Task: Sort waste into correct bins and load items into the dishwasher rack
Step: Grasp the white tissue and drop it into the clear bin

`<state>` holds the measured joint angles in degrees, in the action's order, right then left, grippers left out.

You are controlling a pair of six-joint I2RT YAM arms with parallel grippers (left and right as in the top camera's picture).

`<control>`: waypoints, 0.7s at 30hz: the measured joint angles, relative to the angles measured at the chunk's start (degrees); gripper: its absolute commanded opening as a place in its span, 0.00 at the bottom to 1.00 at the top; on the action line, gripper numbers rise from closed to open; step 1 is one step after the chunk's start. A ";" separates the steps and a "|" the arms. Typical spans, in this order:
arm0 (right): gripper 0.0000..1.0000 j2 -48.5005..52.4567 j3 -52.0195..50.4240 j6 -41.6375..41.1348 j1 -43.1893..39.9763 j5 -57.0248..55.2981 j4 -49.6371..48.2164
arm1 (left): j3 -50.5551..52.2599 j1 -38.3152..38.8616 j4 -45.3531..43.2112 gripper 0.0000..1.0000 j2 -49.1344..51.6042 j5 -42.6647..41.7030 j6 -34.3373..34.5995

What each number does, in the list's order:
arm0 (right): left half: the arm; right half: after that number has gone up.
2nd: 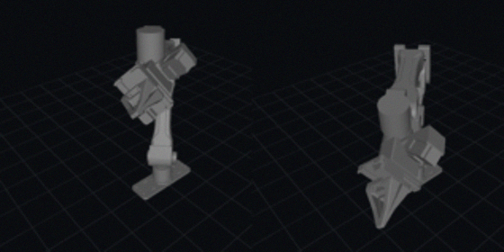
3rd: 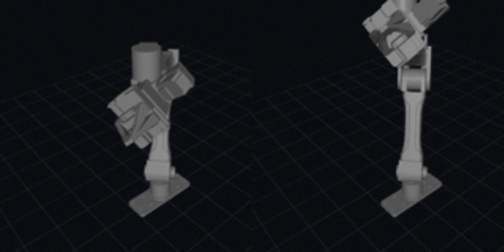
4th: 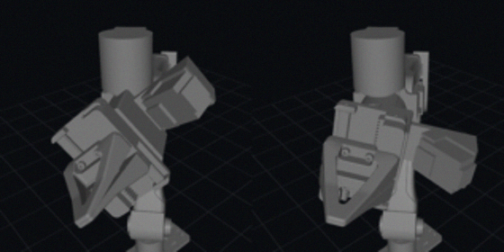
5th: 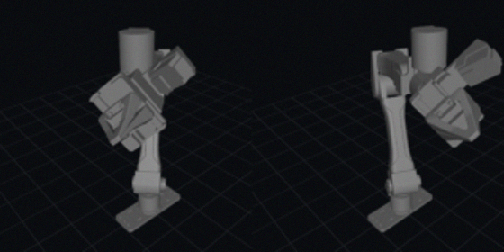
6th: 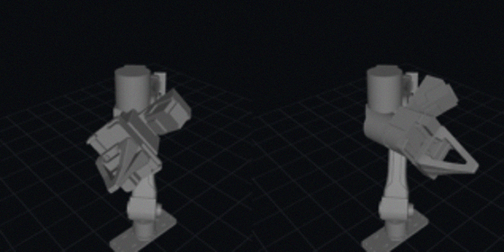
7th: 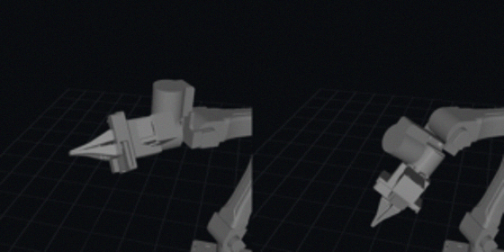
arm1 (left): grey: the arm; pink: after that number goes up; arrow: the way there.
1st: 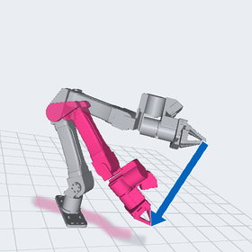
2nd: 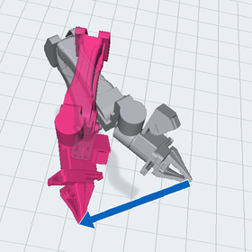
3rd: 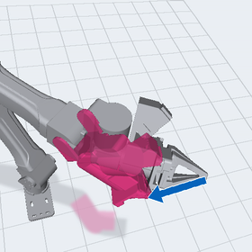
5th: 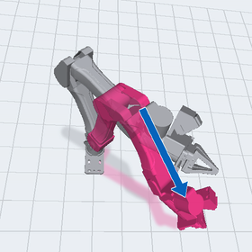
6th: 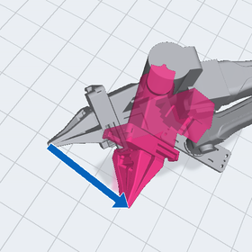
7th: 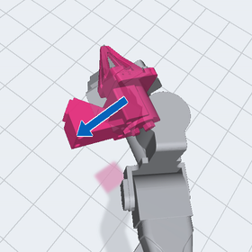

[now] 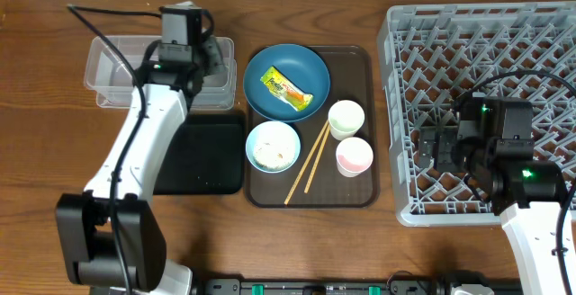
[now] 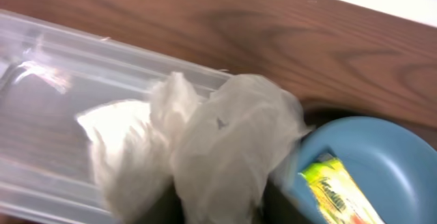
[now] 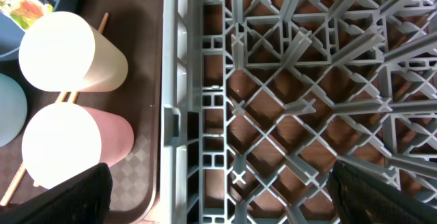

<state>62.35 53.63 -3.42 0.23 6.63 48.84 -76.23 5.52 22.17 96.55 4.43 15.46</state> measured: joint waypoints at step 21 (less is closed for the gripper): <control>0.99 0.00 0.00 0.00 0.00 0.00 -0.02 | 0.00 9.99 -2.80 0.68 4.57 -13.44 17.84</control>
<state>62.35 53.63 -3.42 0.23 6.63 48.82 -76.23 15.51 19.38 101.12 -9.02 33.30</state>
